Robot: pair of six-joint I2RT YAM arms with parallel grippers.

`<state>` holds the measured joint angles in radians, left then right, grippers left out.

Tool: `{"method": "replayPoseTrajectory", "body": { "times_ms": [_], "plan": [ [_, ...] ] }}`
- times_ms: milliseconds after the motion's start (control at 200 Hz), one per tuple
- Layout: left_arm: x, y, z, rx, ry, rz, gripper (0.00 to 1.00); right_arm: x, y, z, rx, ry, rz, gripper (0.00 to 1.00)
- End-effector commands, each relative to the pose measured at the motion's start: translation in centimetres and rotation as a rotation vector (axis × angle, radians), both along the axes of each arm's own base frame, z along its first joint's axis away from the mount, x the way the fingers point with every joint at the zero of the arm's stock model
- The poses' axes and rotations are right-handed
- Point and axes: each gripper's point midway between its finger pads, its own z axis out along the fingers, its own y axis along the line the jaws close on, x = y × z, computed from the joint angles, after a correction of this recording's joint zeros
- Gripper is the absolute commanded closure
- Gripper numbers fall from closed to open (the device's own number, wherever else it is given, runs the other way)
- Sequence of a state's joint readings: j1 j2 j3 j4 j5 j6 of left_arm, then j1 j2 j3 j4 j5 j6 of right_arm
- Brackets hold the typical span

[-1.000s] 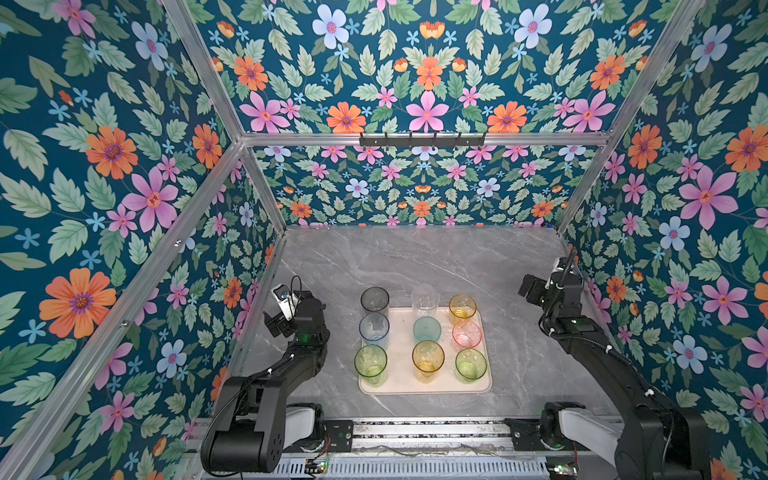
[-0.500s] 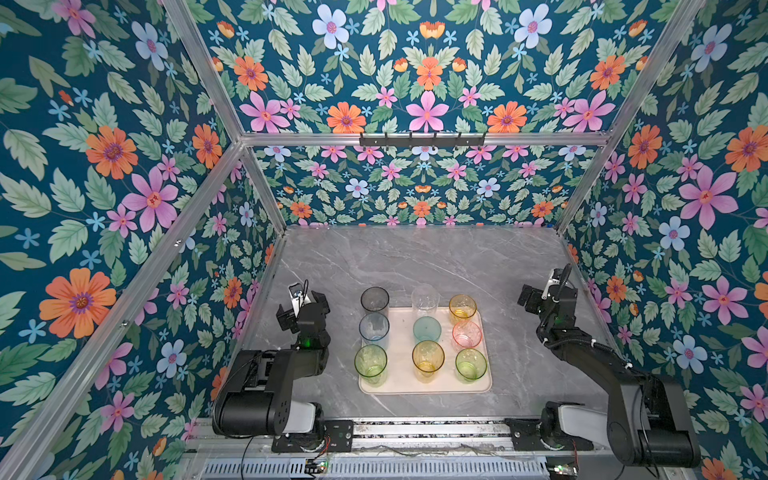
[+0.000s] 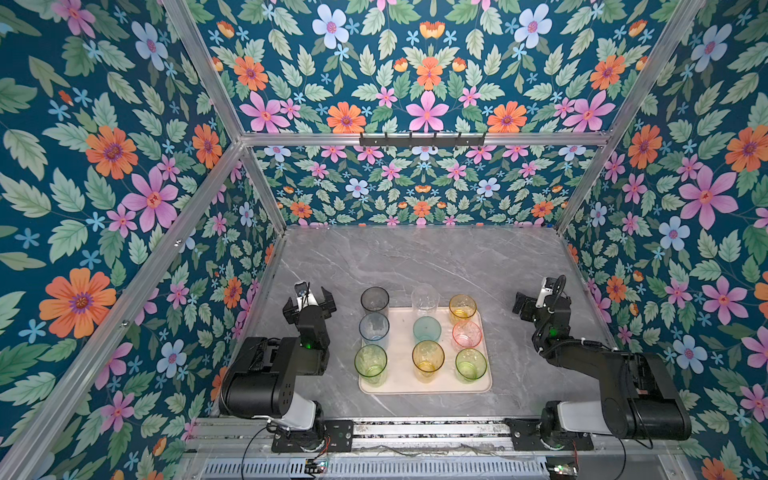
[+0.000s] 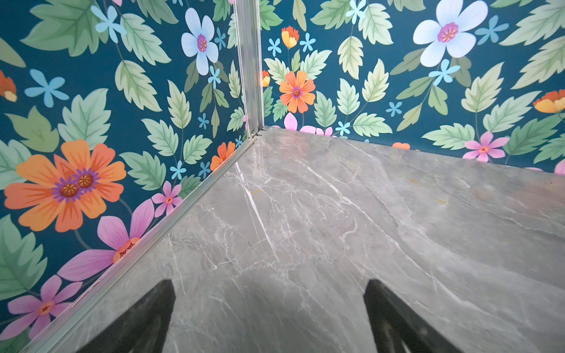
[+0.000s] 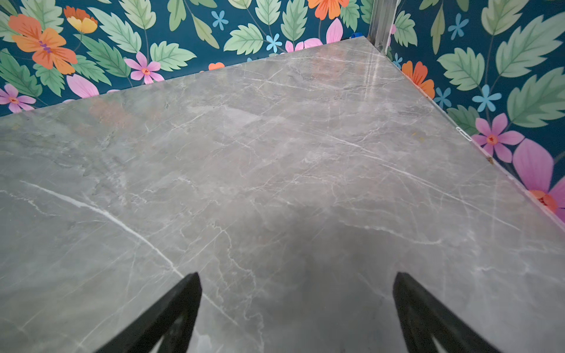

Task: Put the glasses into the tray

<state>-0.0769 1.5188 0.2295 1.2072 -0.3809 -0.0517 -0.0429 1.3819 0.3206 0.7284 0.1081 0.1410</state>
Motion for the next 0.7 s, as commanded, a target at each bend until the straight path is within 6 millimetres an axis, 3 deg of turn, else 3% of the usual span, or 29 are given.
{"method": "replayPoseTrajectory", "body": {
  "times_ms": [0, 105, 215, 405, 695],
  "plan": [
    [0.3, -0.9, 1.0, 0.016, -0.056, -0.06, 0.01, 0.8, 0.9, 1.5, -0.027, -0.107, 0.069, 0.01],
    [0.5, -1.1, 0.7, 0.016, -0.047, -0.068, 0.01, 1.1, 3.1, 1.1, -0.046, -0.088, 0.195, 0.01],
    [0.7, -1.0, 0.3, 0.017, -0.051, -0.066, 0.0, 1.3, 2.3, 1.1, -0.047, -0.094, 0.147, 0.01],
    [1.7, -1.3, -0.2, 0.025, -0.01, -0.077, 0.0, 1.2, 2.3, 1.0, -0.043, -0.089, 0.144, 0.01],
    [1.6, -1.3, -0.3, 0.02, -0.007, -0.079, 0.0, 1.3, 2.2, 1.1, -0.045, -0.095, 0.14, 0.01]
  ]
}}
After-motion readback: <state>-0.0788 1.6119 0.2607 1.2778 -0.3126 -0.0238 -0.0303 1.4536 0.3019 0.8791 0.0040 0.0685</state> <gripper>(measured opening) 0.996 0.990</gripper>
